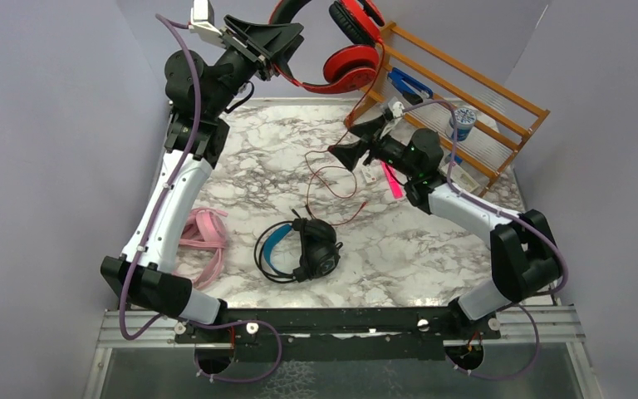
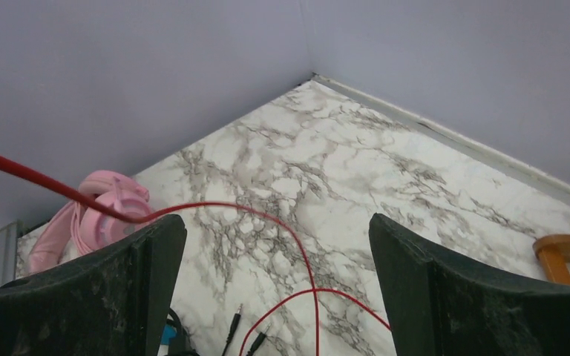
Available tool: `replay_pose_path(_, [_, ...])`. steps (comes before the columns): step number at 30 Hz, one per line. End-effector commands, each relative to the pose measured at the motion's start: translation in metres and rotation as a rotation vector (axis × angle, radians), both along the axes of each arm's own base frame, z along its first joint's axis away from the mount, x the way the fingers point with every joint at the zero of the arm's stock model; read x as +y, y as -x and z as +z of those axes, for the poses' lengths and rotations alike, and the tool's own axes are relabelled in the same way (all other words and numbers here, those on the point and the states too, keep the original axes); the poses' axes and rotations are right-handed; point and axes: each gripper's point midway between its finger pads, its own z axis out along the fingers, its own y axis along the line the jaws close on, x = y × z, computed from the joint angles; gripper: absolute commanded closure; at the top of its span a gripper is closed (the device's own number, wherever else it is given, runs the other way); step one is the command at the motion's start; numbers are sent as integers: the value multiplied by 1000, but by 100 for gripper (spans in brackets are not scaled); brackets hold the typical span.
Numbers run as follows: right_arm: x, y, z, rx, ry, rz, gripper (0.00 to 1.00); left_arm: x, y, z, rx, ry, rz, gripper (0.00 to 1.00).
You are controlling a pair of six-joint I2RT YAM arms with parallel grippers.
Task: Wrap the headphones
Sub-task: Wrap the headphones cable around the headphones.
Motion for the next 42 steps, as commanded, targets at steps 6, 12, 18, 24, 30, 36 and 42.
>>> replay_pose_path(6, [21,11,29,-81,-100,165,14,-1,51,51,-154,122,-175,100])
replay_pose_path(12, [15,35,9,-96,-64,201,4,-1,52,60,-175,137,-191,100])
replay_pose_path(18, [-28,35,1,-16,-45,-41,0,-1,52,59,-181,133,-183,100])
replay_pose_path(24, [-40,62,-6,-8,-26,43,0,-4,48,60,-192,119,-188,100])
replay_pose_path(30, [-12,90,21,-100,-117,200,1,-5,44,61,-201,114,-186,100])
replay_pose_path(36, [-14,108,8,-95,-114,225,5,-9,36,56,-185,107,-201,100])
replay_pose_path(42, [-7,104,12,-115,-111,255,4,-12,33,56,-189,102,-213,100])
